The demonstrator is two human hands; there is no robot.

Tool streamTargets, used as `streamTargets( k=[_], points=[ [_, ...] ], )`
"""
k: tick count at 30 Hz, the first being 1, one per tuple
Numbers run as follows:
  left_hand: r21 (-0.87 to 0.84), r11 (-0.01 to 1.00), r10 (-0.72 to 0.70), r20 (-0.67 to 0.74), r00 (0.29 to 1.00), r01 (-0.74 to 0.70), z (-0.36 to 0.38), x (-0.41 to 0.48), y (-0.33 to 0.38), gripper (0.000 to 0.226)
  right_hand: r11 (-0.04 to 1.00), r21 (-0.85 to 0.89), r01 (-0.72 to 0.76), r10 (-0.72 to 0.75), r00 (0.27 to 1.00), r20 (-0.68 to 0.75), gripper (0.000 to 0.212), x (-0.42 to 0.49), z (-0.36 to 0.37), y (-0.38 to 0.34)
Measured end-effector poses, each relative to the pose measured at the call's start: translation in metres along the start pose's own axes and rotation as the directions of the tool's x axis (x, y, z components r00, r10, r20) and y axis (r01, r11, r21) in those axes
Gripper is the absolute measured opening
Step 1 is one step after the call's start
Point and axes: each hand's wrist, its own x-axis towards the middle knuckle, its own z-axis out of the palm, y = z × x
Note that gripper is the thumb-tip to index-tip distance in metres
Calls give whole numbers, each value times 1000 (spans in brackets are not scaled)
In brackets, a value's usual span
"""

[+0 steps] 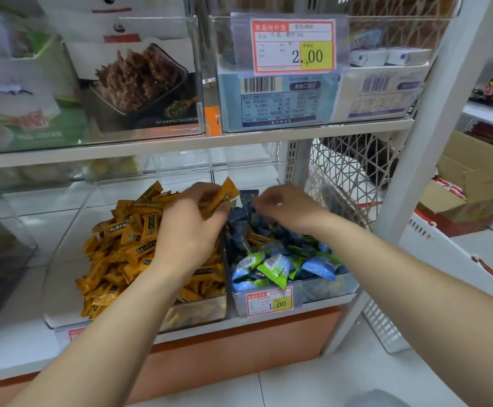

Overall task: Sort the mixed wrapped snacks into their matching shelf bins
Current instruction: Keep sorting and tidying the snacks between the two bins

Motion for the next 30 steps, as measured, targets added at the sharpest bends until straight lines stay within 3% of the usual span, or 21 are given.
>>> streamTargets(
  k=[2,4,11,13,15,16,18,21,23,25,27,30],
  points=[
    [-14,999,-40,-19,999,40,-7,0,-6,20,959,-284,22,39,977,209,15,5,10,3],
    [-18,998,-56,-7,998,56,-10,-2,-9,18,907,-420,38,107,942,317,17,9,21,4],
    [-144,980,-135,39,990,140,-10,-9,-10,30,898,-440,4,132,952,276,22,7,18,8],
    [-195,968,-149,48,988,155,-7,-11,-8,30,943,-331,-29,75,989,129,14,3,9,4],
    [-235,960,-145,55,988,154,-3,-11,-4,29,999,-2,-36,36,998,-44,23,-6,2,-8],
    [-258,954,-143,57,988,153,-1,-12,-1,30,978,207,1,16,997,-77,28,-11,-1,-16],
    [-327,931,-146,82,986,164,4,-12,6,33,868,488,93,-40,992,-117,28,-18,-2,-28],
    [-531,824,-136,155,979,198,9,-15,15,29,763,637,107,-66,994,-88,11,-24,0,-38],
    [-541,824,-120,124,985,168,8,-14,15,25,754,655,50,-66,998,0,10,-24,-8,-34],
    [-497,855,-111,97,989,145,8,-12,14,20,867,497,37,-61,998,32,12,-19,-20,-21],
    [-404,906,-101,78,992,125,7,-9,8,19,980,195,26,-18,999,-42,11,-11,-30,0],
    [-284,953,-84,79,993,104,5,-8,-1,22,969,-232,-86,80,996,-35,13,3,-42,36]
  ],
)
